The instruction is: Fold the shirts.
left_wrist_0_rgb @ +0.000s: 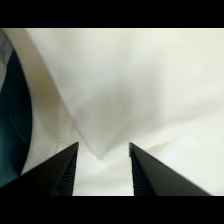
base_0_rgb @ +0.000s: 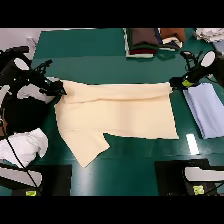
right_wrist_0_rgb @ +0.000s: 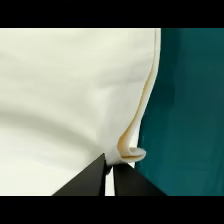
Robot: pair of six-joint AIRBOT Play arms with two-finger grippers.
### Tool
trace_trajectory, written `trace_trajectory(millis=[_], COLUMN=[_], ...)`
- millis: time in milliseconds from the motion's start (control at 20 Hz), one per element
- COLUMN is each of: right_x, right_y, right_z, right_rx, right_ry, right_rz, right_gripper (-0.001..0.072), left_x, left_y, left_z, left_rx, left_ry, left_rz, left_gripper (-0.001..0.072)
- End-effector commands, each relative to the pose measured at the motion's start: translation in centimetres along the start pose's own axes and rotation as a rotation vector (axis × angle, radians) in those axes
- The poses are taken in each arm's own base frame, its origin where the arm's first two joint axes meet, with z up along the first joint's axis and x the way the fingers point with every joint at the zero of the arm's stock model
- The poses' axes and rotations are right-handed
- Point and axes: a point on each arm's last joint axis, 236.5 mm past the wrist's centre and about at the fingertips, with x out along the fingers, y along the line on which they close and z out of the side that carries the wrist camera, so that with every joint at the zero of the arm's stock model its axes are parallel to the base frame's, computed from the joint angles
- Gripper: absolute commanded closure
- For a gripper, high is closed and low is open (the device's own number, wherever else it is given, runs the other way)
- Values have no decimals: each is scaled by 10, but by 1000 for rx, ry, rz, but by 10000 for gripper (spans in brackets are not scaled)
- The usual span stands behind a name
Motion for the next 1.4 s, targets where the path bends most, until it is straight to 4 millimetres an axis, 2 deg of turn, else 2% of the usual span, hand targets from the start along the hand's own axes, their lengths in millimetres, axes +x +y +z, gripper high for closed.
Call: trace_trajectory(millis=[0,50,150,200,300,350,450,550,650,750,850,950,1150,1300,1350], right_x=[3,-2,-18,-30,-55,-66,-85,-100,-106,-106,-106,-106,-105,-101,-96], right_y=[17,18,20,22,27,30,35,38,40,40,40,40,40,34,27], right_z=[-6,-6,-9,-12,-19,-19,-18,-17,-15,-17,-18,-17,-22,-35,-46], right_rx=[33,33,25,18,3,-4,-21,-28,-34,-35,-35,-34,-35,-22,-3], right_ry=[-17,-23,-41,-50,-75,-101,-152,-198,-223,-217,-213,-214,-194,-140,-106], right_rz=[72,74,75,77,79,80,79,80,80,80,81,81,82,78,73], right_gripper=[334,231,231,231,231,231,231,232,232,232,232,233,234,249,252], left_x=[-1,-12,-42,-56,-67,-64,-49,-30,-11,7,21,32,42,33,27], left_y=[-2,-1,1,2,-1,-2,-3,-3,-12,-21,-21,-29,-64,-73,-74], left_z=[-10,-11,-20,-31,-70,-98,-153,-207,-239,-256,-269,-268,-252,-243,-240], left_rx=[-23,-13,20,33,24,5,-59,-124,-178,-234,-277,-304,-235,-179,-147], left_ry=[25,14,1,-7,-2,16,63,114,125,136,148,118,48,43,50], left_rz=[2,27,95,130,150,146,129,112,53,-8,-29,-75,-149,-155,-142], left_gripper=[314,314,314,313,312,311,116,102,102,103,102,103,108,685,684])
